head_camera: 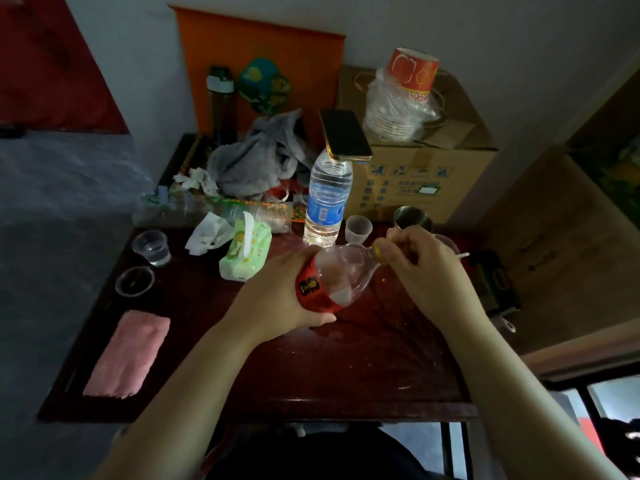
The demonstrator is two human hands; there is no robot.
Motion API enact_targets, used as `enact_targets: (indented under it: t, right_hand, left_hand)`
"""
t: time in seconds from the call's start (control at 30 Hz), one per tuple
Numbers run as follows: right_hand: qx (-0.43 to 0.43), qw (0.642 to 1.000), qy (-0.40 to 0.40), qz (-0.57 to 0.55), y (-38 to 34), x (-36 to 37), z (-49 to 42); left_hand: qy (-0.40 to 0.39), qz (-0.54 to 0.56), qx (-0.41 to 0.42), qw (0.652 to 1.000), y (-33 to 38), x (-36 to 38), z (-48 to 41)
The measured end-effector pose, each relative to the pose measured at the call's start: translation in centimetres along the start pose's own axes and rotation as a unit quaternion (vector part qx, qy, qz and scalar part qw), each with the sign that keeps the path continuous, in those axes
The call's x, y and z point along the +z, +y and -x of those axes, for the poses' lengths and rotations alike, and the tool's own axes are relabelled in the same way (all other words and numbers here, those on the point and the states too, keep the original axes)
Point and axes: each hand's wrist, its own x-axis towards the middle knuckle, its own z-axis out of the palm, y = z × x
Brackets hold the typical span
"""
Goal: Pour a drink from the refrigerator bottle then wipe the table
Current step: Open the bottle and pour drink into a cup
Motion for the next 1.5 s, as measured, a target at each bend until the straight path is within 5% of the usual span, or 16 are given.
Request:
enact_targets:
  t: [0.47, 0.7, 1.13, 1.33, 1.5]
  right_hand:
    - [-0.112, 0.977, -0.143, -0.110, 0.6, -2.1, -1.2]
    - [-0.012, 0.998, -0.032, 0.055, 0.0, -0.7, -0.9]
    - [-0.124, 0.977, -0.092, -0.146, 0.9, -2.6, -0.3]
    - [-0.031, 0.999, 0.009, 0.026, -0.8, -2.0, 0.2]
    - [-0.011, 1.000, -0.005, 0.012, -1.1, -1.8, 0.5]
  left_hand:
    - [-0.039, 0.006, 0.005, 0.999, -0.5, -1.3, -0.4]
    - [-0.009, -0.076, 0.006, 0.997, -0.2, -0.9, -0.4]
    - [-0.021, -0.067, 0.023, 0.997, 0.2, -1.5, -0.4]
    - [0.017, -0.097, 0.029, 0.995, 0.7, -2.0, -0.8]
    - [0.015, -0.133, 0.038, 0.990, 0.6, -1.9, -0.9]
